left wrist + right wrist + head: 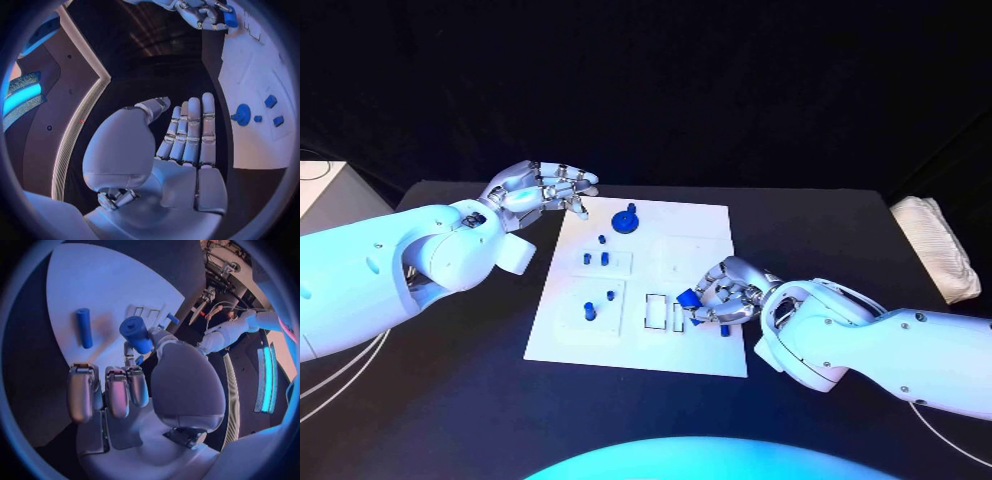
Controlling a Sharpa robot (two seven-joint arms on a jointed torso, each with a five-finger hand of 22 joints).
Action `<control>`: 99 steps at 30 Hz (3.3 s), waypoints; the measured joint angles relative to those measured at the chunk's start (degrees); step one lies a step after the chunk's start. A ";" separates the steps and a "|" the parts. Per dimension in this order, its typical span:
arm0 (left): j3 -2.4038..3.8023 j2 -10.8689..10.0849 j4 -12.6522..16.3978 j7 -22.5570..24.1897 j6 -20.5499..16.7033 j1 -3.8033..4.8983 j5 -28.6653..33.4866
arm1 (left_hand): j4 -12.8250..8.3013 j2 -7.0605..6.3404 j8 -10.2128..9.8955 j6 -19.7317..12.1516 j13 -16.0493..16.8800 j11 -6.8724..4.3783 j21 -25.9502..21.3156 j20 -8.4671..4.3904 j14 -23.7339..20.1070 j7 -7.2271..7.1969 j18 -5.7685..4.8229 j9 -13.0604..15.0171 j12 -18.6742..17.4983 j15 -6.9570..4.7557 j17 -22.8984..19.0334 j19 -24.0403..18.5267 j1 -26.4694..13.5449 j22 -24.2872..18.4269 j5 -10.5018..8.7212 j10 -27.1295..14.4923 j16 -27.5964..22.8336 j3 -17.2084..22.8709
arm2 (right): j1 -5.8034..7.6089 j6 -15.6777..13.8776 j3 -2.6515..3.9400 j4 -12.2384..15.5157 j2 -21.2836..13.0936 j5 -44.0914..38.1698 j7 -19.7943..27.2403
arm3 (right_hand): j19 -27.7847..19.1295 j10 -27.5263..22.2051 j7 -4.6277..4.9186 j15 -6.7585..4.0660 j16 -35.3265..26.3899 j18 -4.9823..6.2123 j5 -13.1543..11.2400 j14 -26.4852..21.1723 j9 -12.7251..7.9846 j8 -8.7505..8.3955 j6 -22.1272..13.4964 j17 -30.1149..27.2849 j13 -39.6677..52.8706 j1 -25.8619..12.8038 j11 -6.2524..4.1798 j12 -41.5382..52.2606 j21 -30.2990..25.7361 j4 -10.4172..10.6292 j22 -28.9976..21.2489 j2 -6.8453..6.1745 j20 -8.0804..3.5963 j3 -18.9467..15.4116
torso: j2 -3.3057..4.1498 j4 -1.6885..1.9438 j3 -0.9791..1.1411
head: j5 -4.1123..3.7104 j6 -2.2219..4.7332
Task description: Assemble the parts on the task board
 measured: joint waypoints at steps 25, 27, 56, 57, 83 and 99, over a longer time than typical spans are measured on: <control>0.00 0.26 -0.13 0.00 0.12 0.00 0.00 | 0.00 0.00 0.00 -0.20 0.01 0.00 -0.22 0.00 -0.21 -0.21 -0.01 0.01 0.00 -0.21 0.00 0.00 0.00 -0.10 0.00 0.00 0.00 0.00 | 0.95 3.65 0.12 -3.21 6.02 5.62 0.10 | -0.19 0.02 0.32 -0.19 0.21 -0.01 -7.42 0.21 0.04 0.01 0.32 0.04 0.00 -8.14 -0.38 1.28 0.66 0.12 -0.02 2.98 -0.18 2.58 | 0.01 0.08 -0.03 | -0.13 0.06; 0.00 0.26 -0.13 -0.01 0.12 0.00 0.00 | 0.00 0.00 0.00 -0.20 0.00 0.00 -0.22 0.00 -0.21 -0.21 0.00 0.01 0.00 -0.21 0.01 0.00 0.00 -0.09 0.00 0.00 0.00 0.00 | 0.95 4.11 0.12 -3.65 6.45 5.50 -0.17 | -0.19 0.02 0.42 -0.19 0.21 -0.01 -7.42 0.21 0.05 0.01 0.42 0.04 0.00 -8.20 -0.38 1.27 0.66 0.12 -0.02 2.92 -0.18 2.58 | -0.01 0.09 -0.05 | -0.14 0.05; 0.00 -0.09 0.01 -0.36 0.16 0.01 0.01 | 0.15 0.00 0.27 -0.20 -0.06 -0.02 -0.44 0.20 -0.21 -0.21 0.00 -0.05 0.21 -0.21 0.01 0.20 0.00 -0.25 0.00 -0.01 0.00 0.16 | 0.86 7.14 0.11 -6.67 9.69 -2.12 -2.79 | -0.19 0.05 0.37 -0.38 0.44 0.00 -8.38 0.01 0.95 5.77 1.45 0.02 -0.01 -10.54 -0.33 1.49 1.12 0.11 0.01 2.54 -0.17 2.55 | 0.07 0.04 0.05 | 0.02 -0.25; 0.00 -0.11 0.01 -0.38 0.16 0.01 0.00 | 0.15 0.00 0.27 -0.20 -0.06 -0.14 -0.45 0.20 -0.21 -0.21 0.00 -0.05 0.21 -0.21 0.01 0.20 0.01 -0.30 0.00 -0.13 0.00 0.16 | 0.85 7.24 0.11 -6.67 9.68 -2.36 -2.99 | -0.19 0.05 0.37 -0.38 0.44 0.00 -8.39 0.01 0.95 5.77 1.45 0.02 -0.01 -10.54 -0.33 1.49 1.12 0.11 0.01 2.54 -0.17 2.55 | 0.08 0.04 0.05 | 0.02 -0.25; 0.00 -0.14 0.04 -0.69 0.18 0.01 0.01 | 0.15 0.00 0.26 -0.20 -0.12 0.00 -0.44 0.20 -0.21 -0.21 -0.01 -0.03 0.21 -0.21 0.01 0.20 0.00 -0.35 0.00 -0.40 0.00 0.16 | 0.70 7.36 0.10 -7.74 10.86 -5.04 -4.94 | -0.19 -0.26 -3.13 -0.39 0.44 -0.60 -9.74 0.01 0.95 6.86 5.09 0.01 -0.01 -13.66 -0.66 1.48 1.12 0.31 -0.01 2.72 -0.17 1.98 | 0.08 0.09 0.04 | 0.12 -0.23; 0.00 -0.17 0.07 -0.82 0.22 0.01 0.01 | 0.15 0.00 0.26 -0.20 -0.12 -0.01 -0.44 0.20 -0.21 -0.21 0.00 -0.03 0.21 -0.21 0.02 0.20 0.01 -0.43 0.00 -0.40 0.23 0.15 | 0.50 7.07 0.09 -7.34 10.50 -5.99 -5.21 | 0.02 -0.06 -3.15 -0.39 0.44 -0.58 -9.36 0.00 0.89 7.51 4.34 0.00 -0.01 -19.02 -0.87 0.80 1.11 0.26 -0.02 2.62 -0.38 -2.83 | 0.04 0.03 0.05 | 0.16 -0.38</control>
